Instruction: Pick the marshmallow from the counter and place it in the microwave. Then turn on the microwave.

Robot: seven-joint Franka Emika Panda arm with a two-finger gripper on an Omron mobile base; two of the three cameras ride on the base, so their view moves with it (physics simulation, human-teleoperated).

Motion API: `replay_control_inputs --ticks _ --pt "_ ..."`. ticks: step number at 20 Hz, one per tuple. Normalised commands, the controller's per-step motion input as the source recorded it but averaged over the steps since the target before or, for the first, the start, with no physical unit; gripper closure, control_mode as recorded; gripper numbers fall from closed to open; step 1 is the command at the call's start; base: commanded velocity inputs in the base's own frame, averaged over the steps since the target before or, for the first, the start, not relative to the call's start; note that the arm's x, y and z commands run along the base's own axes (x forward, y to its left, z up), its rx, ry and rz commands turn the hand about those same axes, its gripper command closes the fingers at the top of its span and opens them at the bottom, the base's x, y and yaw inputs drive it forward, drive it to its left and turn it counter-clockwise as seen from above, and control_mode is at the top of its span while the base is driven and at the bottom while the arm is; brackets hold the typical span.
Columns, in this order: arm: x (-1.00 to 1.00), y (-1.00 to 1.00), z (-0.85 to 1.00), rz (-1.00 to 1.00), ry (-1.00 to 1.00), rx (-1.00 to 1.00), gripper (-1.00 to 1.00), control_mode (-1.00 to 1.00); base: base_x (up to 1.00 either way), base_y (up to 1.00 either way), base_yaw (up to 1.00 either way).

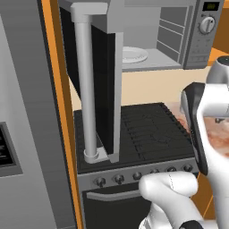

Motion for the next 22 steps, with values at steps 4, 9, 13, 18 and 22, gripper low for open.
replay_control_inputs --ticks 4,9,13,18,22 --pt "0.01 -0.26 -0.14 -0.14 0.08 0.00 -1.00 -1.00 0.00 0.00 0.00" --pt "0.00 -0.27 -0.11 -0.14 0.07 0.00 -1.00 -1.00 0.00 0.00 0.00" --pt "0.00 -0.22 -0.04 -0.11 0.06 0.01 -1.00 -1.00 0.00 0.00 0.00" --pt "-0.01 -0.24 -0.08 -0.10 0.01 0.00 -1.00 -1.00 0.00 0.00 0.00" --pt "0.00 -0.29 -0.13 -0.09 0.00 0.00 -1.00 -1.00 0.00 0.00 0.00"
